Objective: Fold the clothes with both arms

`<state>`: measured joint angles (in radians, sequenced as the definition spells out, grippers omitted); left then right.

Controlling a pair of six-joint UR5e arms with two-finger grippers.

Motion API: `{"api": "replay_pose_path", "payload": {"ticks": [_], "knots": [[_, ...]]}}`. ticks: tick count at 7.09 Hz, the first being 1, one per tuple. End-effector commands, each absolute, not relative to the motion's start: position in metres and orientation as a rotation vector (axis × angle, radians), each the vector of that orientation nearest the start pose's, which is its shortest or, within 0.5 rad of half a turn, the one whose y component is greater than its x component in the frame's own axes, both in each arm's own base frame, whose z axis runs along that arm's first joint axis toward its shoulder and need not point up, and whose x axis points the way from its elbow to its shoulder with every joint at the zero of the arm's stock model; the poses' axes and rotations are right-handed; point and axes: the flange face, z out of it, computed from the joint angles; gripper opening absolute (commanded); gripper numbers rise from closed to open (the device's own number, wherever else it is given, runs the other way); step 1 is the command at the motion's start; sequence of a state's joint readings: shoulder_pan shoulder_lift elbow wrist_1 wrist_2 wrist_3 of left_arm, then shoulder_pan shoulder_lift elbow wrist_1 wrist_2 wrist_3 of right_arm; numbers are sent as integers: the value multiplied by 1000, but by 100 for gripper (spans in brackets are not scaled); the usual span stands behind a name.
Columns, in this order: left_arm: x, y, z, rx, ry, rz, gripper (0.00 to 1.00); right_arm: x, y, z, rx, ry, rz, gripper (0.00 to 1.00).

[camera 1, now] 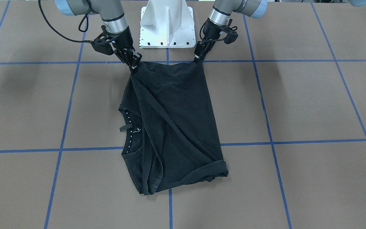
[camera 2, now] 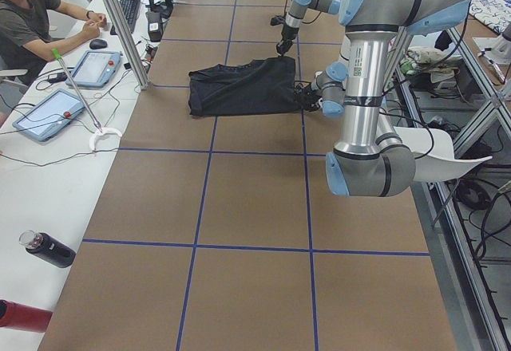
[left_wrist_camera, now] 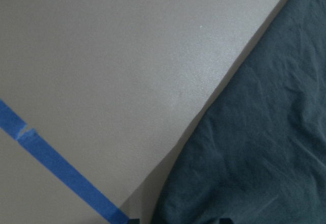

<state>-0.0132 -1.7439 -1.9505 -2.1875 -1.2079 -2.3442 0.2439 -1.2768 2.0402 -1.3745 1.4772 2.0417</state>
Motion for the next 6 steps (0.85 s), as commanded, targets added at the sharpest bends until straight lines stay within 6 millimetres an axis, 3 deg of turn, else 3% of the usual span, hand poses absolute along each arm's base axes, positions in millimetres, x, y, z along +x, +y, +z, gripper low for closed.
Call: {"api": "replay_pose_path", "payload": {"ticks": [1, 4, 5, 6], "knots": [[529, -176, 319, -138, 1239, -902, 0, -494, -270, 274, -23, -984, 703, 0], [514, -177, 301, -153, 1280, -904, 0, -494, -270, 273, -25, -985, 702, 0], [485, -175, 276, -183, 1336, -900, 0, -489, -268, 274, -25, -987, 702, 0], [466, -169, 261, -210, 1368, -889, 0, -470, -264, 275, -28, -995, 704, 0]]}}
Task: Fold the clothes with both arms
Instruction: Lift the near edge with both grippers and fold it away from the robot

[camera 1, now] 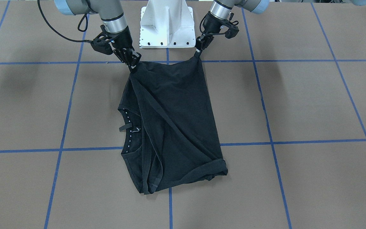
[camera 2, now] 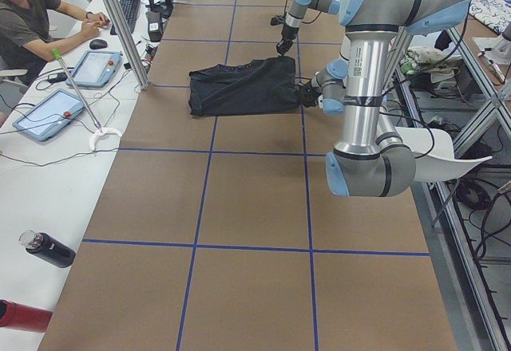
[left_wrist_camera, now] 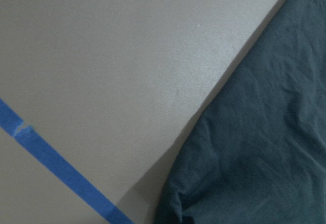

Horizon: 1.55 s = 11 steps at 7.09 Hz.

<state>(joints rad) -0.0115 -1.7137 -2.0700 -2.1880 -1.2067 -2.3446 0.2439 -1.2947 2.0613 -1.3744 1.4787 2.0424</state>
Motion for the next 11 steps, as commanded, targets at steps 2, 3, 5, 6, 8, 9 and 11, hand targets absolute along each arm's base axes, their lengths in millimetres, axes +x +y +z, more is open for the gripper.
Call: {"api": "replay_pose_path", "payload": {"ticks": [2, 3, 5, 6, 8, 9, 11], "knots": [[397, -168, 203, -285, 1479, -871, 0, -436, -246, 252, -159, -1054, 705, 0], [374, -175, 183, -326, 1471, -831, 0, -420, -259, 236, -196, -1088, 710, 0], [359, -246, 168, -206, 1458, -842, 0, -404, -345, 210, -262, -1120, 782, 0], [368, -273, 179, -147, 1428, -868, 0, -411, -381, 207, -289, -1105, 806, 0], [371, -317, 189, -93, 1391, -869, 0, -422, -429, 211, -271, -1073, 851, 0], [371, -347, 189, -49, 1379, -869, 0, -431, -451, 214, -264, -1052, 846, 0], [389, -413, 211, 48, 1318, -899, 0, -458, -484, 212, -252, -1015, 844, 0]]}}
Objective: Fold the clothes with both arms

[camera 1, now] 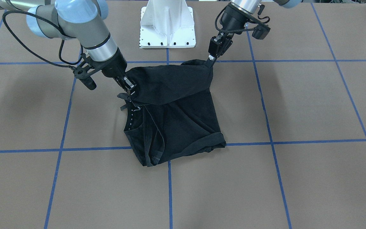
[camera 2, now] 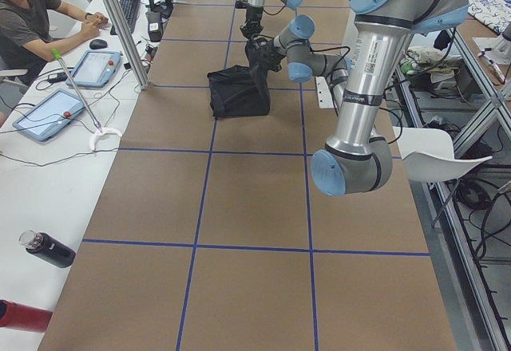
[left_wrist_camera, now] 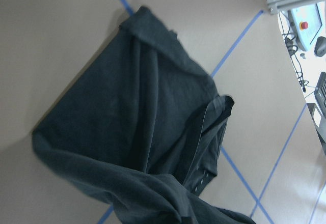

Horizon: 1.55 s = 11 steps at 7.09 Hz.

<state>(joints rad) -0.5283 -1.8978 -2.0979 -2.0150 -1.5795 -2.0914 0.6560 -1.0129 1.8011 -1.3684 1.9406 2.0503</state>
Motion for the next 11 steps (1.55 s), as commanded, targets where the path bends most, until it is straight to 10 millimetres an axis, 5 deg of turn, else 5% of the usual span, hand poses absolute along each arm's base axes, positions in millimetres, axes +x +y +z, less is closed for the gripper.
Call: {"api": "replay_pose_path", "payload": {"ticks": [1, 3, 4, 5, 6, 9, 10, 11], "knots": [[398, -451, 225, 91, 1292, -919, 0, -466, -509, 215, -237, -990, 838, 0], [420, -538, 279, 186, 1247, -921, 5, -511, -573, 236, -196, -907, 760, 9], [427, -589, 308, 237, 1239, -921, 54, -543, -625, 267, -170, -949, 763, 99], [424, -619, 323, 277, 1208, -912, 100, -543, -664, 274, -121, -969, 722, 100], [411, -629, 324, 300, 1201, -915, 100, -486, -699, 271, -195, -996, 677, 100], [404, -624, 306, 285, 1242, -883, 100, -466, -695, 255, -198, -1041, 653, 100], [388, -616, 291, 246, 1276, -800, 100, -456, -683, 264, -189, -1052, 645, 100], [357, -587, 293, 278, 1294, -687, 100, -430, -666, 288, -137, -1059, 651, 100]]}}
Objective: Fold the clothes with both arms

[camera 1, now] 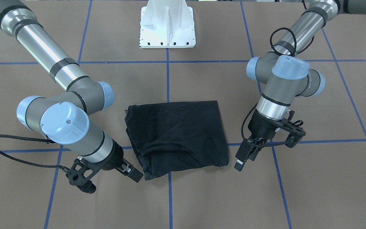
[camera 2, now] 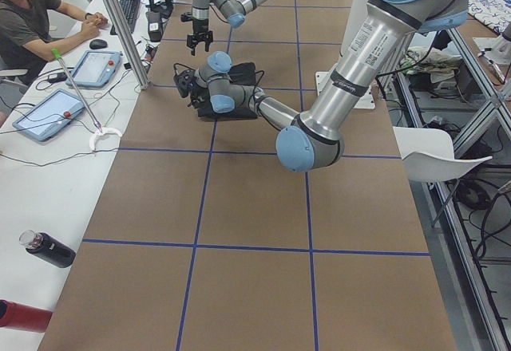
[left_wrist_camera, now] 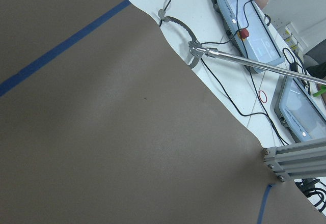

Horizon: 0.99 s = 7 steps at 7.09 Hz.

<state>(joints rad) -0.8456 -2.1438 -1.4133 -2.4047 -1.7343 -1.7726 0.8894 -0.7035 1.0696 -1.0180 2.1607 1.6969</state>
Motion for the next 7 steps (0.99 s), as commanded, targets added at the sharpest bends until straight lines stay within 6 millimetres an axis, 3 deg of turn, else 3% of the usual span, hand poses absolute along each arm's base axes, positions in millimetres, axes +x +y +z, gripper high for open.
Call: {"api": "replay_pose_path", "payload": {"ticks": [1, 2, 3, 4, 5, 7], "knots": [[322, -548, 315, 388, 1254, -515, 100, -401, -652, 326, -46, -1033, 597, 100], [296, -521, 341, 488, 1185, -358, 100, -362, -639, 362, 29, -996, 488, 100], [269, -503, 365, 549, 1119, -216, 100, -324, -632, 368, 77, -909, 378, 100], [228, -499, 395, 601, 1044, -55, 100, -290, -621, 366, 115, -802, 227, 100], [175, -499, 431, 649, 954, 75, 100, -253, -609, 366, 134, -726, 91, 100], [71, -483, 511, 680, 790, 238, 100, -190, -560, 412, 122, -717, 51, 100]]}}
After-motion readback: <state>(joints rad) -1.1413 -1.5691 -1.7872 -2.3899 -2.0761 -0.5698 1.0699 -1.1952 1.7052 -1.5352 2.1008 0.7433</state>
